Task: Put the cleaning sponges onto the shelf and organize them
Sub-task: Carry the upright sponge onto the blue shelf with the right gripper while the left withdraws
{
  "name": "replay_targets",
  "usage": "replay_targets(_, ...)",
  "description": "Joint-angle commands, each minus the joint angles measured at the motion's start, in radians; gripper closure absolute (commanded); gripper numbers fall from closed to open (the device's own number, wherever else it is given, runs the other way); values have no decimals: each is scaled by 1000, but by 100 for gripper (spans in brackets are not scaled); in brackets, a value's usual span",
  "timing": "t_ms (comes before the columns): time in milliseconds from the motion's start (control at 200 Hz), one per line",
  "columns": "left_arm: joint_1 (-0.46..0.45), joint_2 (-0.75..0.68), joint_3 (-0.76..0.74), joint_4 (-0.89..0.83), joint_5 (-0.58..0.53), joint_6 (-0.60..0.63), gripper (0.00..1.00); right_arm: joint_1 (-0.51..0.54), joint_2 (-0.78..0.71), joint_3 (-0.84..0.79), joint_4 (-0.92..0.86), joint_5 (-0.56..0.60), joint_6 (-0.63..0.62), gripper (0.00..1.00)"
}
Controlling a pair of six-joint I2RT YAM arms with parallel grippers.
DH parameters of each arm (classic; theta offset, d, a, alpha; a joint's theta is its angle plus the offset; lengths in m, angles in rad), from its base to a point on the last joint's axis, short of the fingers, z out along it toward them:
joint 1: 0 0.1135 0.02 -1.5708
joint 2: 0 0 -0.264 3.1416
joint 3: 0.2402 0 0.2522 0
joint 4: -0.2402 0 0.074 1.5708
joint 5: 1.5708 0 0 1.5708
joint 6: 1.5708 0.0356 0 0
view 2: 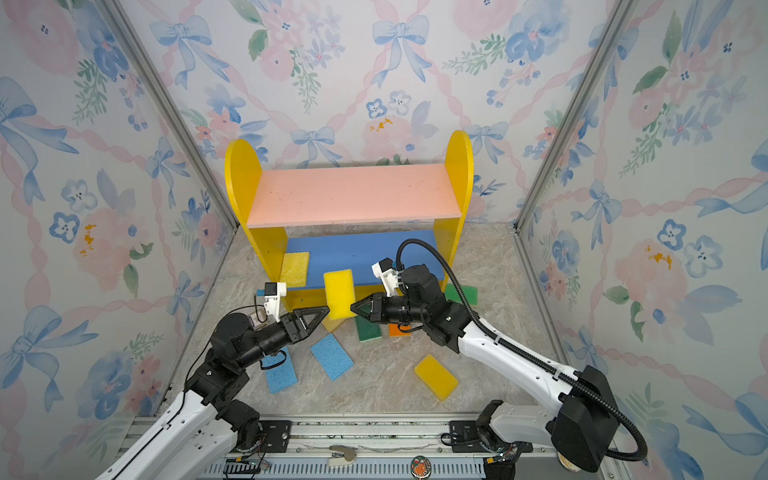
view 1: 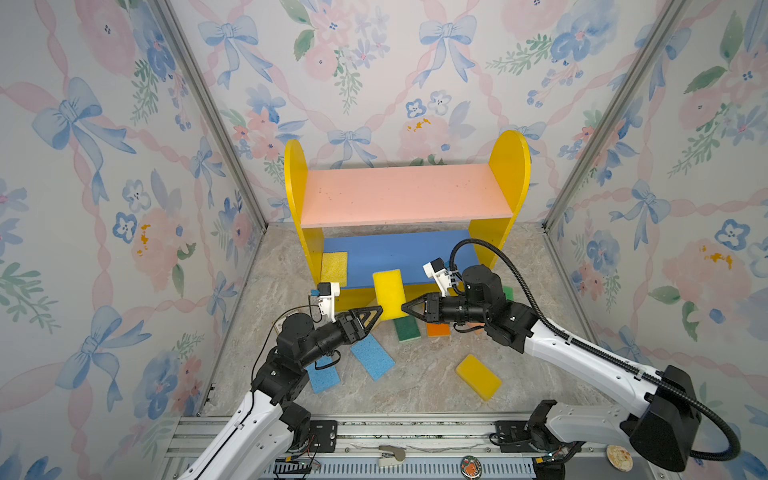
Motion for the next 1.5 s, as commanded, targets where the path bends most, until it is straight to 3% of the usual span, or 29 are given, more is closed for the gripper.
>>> replay_targets(0,8,-102,75,-356,-317,181,8,-16,54,72,-60,110,-5,87)
replay_targets(145,6,-197,94,-499,-520,227,2,-33,174,175,-93,165,-25,87)
replay_targets(545,8,-141,162,-588,-664,292,2,-44,528,437,-51,150,0,87)
replay_targets(1075,8,-141,154,-585,-648,287,2,-42,759,630,-9,144,65,88)
replay_targets(1495,8,-132,152,-581,-635,293,2,-46,756,629,-62,136,29,87)
